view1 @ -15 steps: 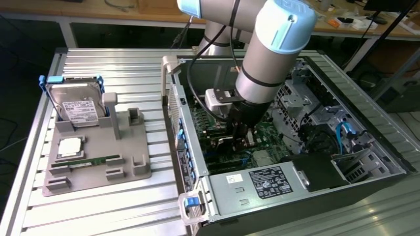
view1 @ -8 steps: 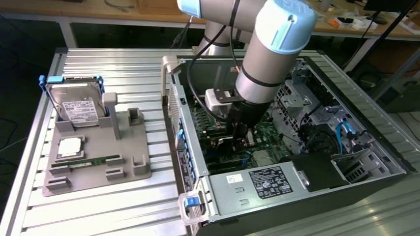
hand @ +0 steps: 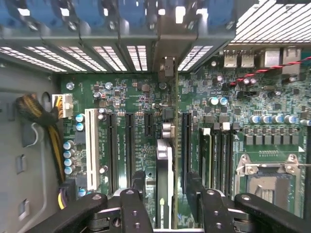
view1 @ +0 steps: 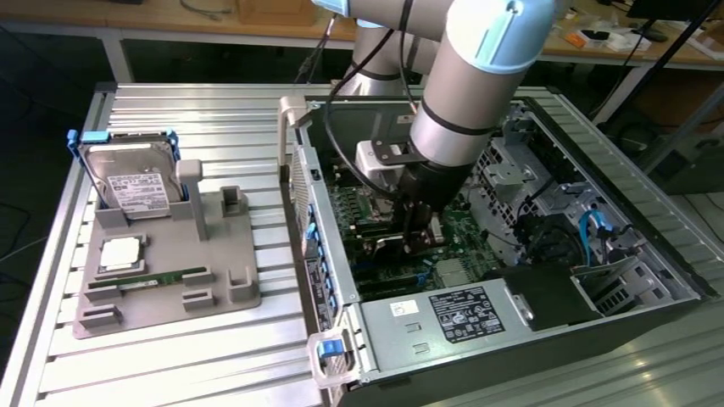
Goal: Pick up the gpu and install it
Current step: 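Insert the gpu into the slot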
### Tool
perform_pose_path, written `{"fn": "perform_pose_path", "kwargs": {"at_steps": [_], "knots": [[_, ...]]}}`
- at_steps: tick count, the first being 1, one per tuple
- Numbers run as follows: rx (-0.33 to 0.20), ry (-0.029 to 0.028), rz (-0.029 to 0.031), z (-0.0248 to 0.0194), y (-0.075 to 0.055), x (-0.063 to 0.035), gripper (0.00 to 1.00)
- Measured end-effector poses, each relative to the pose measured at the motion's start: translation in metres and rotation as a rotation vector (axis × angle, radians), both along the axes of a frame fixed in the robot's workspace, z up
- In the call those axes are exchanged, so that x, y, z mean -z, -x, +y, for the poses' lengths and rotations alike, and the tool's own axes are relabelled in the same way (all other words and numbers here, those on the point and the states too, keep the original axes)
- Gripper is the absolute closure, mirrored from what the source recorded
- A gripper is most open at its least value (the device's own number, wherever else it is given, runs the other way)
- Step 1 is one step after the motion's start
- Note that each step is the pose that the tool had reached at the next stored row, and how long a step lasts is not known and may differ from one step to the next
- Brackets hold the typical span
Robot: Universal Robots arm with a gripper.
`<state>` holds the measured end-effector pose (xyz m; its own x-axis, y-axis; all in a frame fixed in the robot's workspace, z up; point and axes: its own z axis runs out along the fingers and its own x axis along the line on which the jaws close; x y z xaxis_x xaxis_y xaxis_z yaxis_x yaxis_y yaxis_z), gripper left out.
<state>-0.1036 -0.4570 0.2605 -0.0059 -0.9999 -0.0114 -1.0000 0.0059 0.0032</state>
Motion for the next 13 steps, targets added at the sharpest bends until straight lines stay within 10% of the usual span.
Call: {"fn": "perform_pose_path", "kwargs": {"at_steps": [13], "knots": [[0.0,0.0057,-0.0016,0.0007,0.0,-0.0257,0.53]]}}
